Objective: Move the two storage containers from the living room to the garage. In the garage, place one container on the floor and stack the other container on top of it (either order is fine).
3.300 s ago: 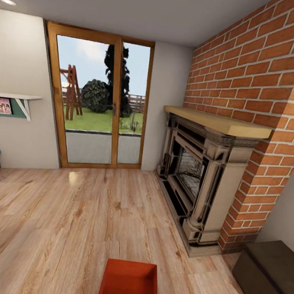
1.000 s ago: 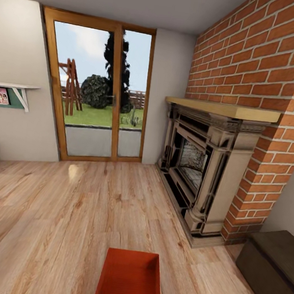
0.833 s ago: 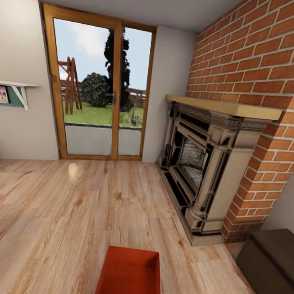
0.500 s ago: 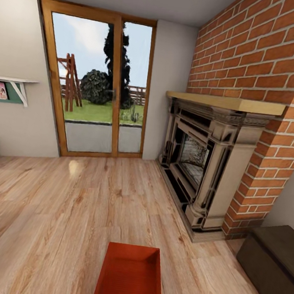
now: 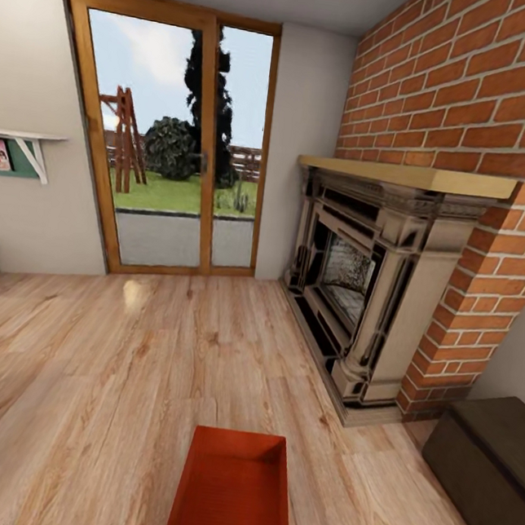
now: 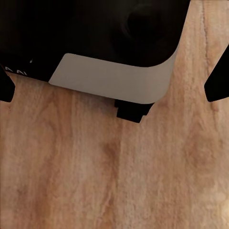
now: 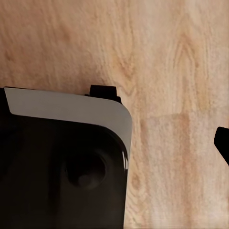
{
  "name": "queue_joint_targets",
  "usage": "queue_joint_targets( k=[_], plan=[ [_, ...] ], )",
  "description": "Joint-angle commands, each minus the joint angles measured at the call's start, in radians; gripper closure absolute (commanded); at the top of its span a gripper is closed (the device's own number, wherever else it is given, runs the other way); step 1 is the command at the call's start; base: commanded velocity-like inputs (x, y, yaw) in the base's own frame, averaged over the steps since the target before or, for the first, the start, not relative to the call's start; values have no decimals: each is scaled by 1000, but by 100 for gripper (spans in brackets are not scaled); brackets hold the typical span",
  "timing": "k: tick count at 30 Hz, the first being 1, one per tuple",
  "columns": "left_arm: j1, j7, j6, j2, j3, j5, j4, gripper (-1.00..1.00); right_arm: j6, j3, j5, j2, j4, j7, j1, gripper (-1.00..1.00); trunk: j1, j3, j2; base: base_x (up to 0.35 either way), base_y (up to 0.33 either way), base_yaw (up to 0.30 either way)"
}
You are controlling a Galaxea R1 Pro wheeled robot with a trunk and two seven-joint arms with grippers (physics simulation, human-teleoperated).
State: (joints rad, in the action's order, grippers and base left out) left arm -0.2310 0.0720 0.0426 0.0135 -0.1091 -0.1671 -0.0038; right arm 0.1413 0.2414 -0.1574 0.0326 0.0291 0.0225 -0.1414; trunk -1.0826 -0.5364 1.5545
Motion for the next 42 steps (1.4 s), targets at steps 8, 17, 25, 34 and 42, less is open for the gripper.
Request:
queue_joint_targets(
  k=[8,17,25,34,42],
  plan=[
    [-1,2,3,0,-8,-2,1,-100,6,9,-10,0,3,1,-1,-100,0,-14,1,0,0,0],
    [-1,2,3,0,-8,-2,1,-100,6,9,-10,0,3,1,-1,-100,0,-28,1,0,0,0],
    [-1,2,3,0,-8,-2,1,-100,6,9,-10,0,3,1,-1,-100,0,-41,1,0,0,0],
    [-1,2,3,0,-8,-2,1,-100,6,9,-10,0,3,1,-1,-100,0,-55,1,0,0,0],
    [-1,2,3,0,-8,-2,1,-100,6,9,-10,0,3,1,-1,-100,0,-68,1,0,0,0]
  ],
)
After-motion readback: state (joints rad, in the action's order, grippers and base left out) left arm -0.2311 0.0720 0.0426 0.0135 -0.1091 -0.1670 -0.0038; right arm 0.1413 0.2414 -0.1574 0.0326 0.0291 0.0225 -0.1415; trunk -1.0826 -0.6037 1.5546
